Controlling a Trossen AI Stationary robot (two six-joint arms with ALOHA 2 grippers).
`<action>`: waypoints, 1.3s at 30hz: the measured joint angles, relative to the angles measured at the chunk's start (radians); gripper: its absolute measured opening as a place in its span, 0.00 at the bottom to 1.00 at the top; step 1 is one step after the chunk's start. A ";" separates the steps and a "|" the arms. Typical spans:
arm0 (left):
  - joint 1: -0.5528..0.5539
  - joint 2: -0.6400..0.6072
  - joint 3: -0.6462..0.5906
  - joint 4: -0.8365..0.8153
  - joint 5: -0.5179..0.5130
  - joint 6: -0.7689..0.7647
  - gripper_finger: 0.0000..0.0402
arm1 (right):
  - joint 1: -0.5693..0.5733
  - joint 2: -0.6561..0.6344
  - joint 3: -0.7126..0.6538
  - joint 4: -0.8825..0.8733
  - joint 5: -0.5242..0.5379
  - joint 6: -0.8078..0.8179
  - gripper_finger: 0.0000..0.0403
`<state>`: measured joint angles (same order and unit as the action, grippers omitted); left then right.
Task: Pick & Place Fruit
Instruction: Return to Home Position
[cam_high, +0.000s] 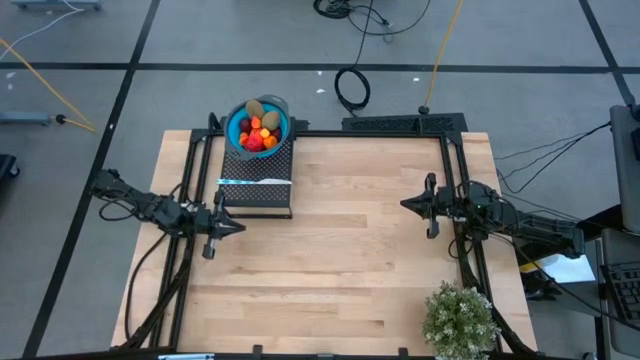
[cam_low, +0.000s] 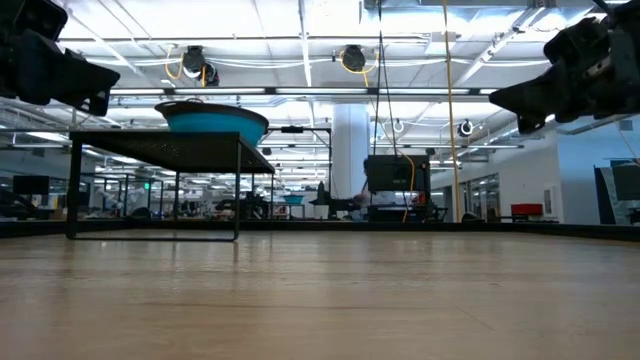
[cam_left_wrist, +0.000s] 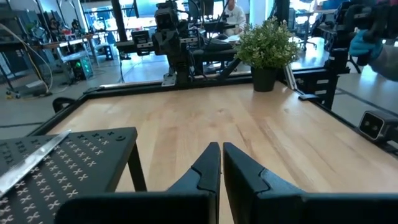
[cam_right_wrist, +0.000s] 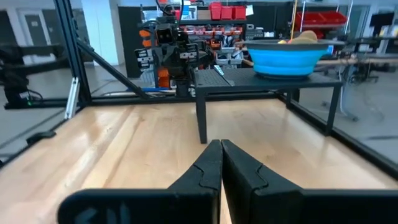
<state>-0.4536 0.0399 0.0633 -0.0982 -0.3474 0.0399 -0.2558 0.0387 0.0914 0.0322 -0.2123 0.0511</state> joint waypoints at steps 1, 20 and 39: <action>0.000 0.000 0.000 0.000 -0.001 0.011 0.05 | 0.000 0.000 0.000 0.000 0.000 -0.017 0.00; 0.001 0.000 0.000 0.001 -0.027 -0.118 0.05 | 0.000 0.000 0.000 0.000 0.001 -0.124 0.00; 0.001 0.000 -0.002 0.052 -0.028 -0.250 0.05 | 0.000 0.000 0.000 0.001 0.001 -0.123 0.00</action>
<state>-0.4530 0.0399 0.0616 -0.0460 -0.3756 -0.2105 -0.2554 0.0387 0.0914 0.0330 -0.2110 -0.0723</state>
